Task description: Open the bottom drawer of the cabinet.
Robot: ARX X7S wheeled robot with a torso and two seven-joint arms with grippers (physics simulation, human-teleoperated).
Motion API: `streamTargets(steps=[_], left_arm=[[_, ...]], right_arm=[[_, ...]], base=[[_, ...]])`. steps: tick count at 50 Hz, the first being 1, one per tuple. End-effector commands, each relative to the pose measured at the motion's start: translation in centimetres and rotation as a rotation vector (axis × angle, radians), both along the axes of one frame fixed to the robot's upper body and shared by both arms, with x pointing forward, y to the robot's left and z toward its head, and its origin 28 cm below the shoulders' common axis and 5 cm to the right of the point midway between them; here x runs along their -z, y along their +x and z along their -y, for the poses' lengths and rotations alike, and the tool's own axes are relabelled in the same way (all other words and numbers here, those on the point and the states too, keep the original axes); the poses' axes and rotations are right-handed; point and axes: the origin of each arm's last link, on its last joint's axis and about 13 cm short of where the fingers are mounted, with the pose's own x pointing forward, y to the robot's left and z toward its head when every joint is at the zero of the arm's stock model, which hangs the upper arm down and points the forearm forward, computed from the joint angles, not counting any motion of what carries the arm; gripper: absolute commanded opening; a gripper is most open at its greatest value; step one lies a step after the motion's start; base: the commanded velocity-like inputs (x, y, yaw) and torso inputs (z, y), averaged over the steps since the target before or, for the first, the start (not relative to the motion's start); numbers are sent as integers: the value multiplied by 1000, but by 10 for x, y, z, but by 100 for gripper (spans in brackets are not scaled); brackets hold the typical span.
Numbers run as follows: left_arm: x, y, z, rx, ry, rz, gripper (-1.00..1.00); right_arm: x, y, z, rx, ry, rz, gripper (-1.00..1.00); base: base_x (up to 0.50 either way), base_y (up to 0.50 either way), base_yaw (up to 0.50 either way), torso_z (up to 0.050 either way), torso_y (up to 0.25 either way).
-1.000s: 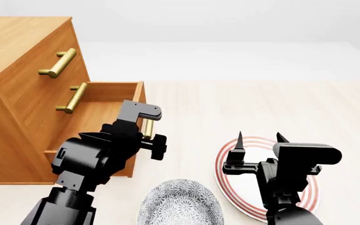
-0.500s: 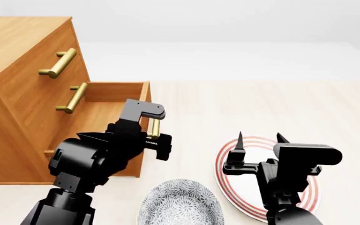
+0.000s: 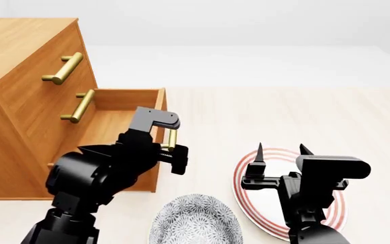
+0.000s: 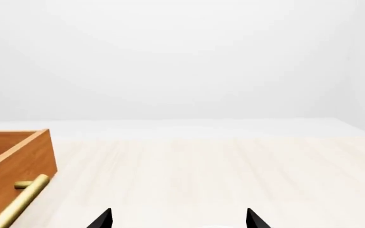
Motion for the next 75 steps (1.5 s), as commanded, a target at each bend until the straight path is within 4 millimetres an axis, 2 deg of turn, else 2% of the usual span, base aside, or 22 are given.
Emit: streamTargets(steps=[1, 6, 10, 13, 17, 19, 22, 26, 30, 33, 37, 48, 54, 58, 65, 71, 75], left_arm=[[-9, -4, 8, 78, -78, 28, 100], [-10, -5, 9, 90, -84, 34, 100], [-16, -7, 8, 62, -92, 148, 100], [-28, -10, 4, -16, -110, 269, 100], [-54, -34, -1, -102, -151, 454, 100], [-58, -39, -2, -107, -159, 477, 100], [-70, -64, -5, -125, -194, 555, 100], [-67, -83, -8, -113, -204, 593, 100], [-60, -94, -8, -107, -200, 674, 100], [-51, -108, -6, -114, -162, 790, 100], [-45, -116, -5, -122, -167, 882, 100], [-40, -121, -5, -131, -189, 931, 100], [-58, -126, -5, -157, -196, 1062, 100], [-81, -129, -4, -167, -201, 1150, 100], [-106, -134, 0, -152, -191, 1264, 100], [-116, -131, 1, -154, -185, 1289, 100], [-115, -131, 2, -154, -186, 1291, 100]], right_arm=[[-1, 0, 0, -1, -2, 2, 100], [-2, 1, 0, -2, -2, 4, 100], [-2, 1, 0, -2, -3, 4, 100], [-3, 1, 0, -1, -5, 6, 100], [-5, 0, 0, 0, -3, 15, 100], [-6, 0, -1, 0, -3, 16, 100], [-9, -1, -2, -4, -3, 32, 100], [-15, -1, -3, 12, -37, 80, 100], [-25, -3, -6, 1, -42, 151, 100], [-47, -11, -11, -30, -73, 327, 100], [-64, -18, -17, -32, -132, 461, 100], [-89, -30, -21, -65, -165, 604, 100], [-101, -32, -22, -63, -196, 663, 100], [-120, -34, -22, -54, -222, 735, 100], [-142, -35, -22, -40, -233, 803, 100], [-152, -33, -21, -36, -237, 821, 100], [-153, -34, -22, -41, -240, 823, 100]], base=[[0, 0, 0, 0, 0], [0, 0, 0, 0, 2], [0, 0, 0, 2, 0], [0, 0, 0, 0, 0], [0, 0, 0, 0, 0], [0, 0, 0, 0, 0], [0, 0, 0, 0, 0], [0, 0, 0, 0, 0], [0, 0, 0, 0, 0], [0, 0, 0, 0, 0], [0, 0, 0, 0, 0], [0, 0, 0, 0, 0], [0, 0, 0, 0, 0], [0, 0, 0, 0, 0], [0, 0, 0, 0, 0], [0, 0, 0, 0, 0], [0, 0, 0, 0, 0]])
